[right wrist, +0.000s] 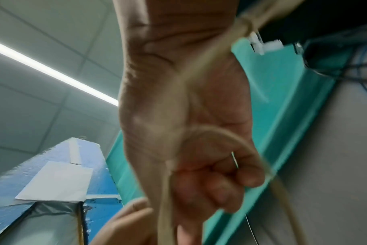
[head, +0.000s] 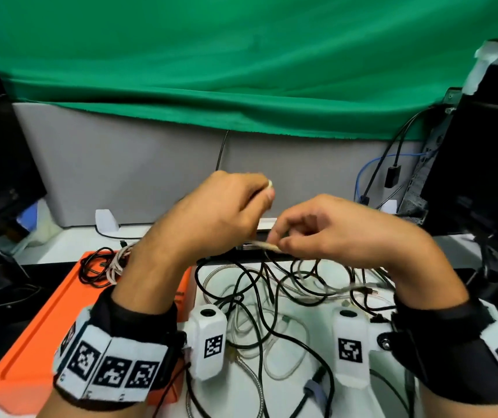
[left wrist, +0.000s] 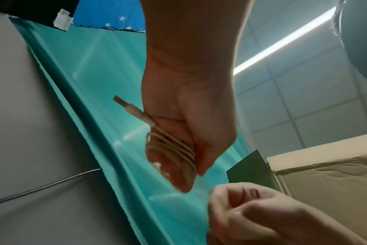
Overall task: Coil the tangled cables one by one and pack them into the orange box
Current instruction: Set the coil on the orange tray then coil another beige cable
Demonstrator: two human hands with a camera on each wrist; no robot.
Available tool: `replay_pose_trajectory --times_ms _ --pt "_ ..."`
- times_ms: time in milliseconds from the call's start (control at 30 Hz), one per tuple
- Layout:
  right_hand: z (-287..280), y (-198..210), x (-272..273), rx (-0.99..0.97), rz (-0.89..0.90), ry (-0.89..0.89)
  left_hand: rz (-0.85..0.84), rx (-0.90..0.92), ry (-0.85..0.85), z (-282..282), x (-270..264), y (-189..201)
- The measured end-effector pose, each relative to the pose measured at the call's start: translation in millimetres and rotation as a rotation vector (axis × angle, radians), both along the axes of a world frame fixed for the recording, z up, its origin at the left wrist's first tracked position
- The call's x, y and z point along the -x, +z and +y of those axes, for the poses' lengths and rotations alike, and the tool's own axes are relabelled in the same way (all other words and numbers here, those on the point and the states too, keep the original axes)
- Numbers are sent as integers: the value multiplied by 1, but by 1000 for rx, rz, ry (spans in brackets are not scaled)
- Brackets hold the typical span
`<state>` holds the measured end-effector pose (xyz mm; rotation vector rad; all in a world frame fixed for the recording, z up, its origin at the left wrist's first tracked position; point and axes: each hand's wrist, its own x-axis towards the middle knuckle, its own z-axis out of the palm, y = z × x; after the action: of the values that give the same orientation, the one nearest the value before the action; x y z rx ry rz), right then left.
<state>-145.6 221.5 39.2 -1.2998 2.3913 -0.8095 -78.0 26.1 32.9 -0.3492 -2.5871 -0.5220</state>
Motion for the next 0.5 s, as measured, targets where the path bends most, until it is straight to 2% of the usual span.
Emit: replay_pose_trajectory --times_ms 100,167,200,267,300,400,500 --pt "10 10 0 -31 249 -108 -109 -71 -26 2 -1 2" --pt "5 11 -6 154 297 -125 -72 -168 -48 4 1 1" --pt "1 10 -8 316 302 -152 -90 -300 -84 4 2 1" --pt "-7 7 -7 611 265 -227 -232 -604 -219 2 0 3" --pt "-8 7 -6 684 251 -245 -305 -722 -297 1 -2 4" --pt "-14 -4 6 675 194 -264 -312 -992 -422 -9 -1 3" --pt "-32 -16 9 709 -31 -230 -300 -1217 -401 -5 7 1"
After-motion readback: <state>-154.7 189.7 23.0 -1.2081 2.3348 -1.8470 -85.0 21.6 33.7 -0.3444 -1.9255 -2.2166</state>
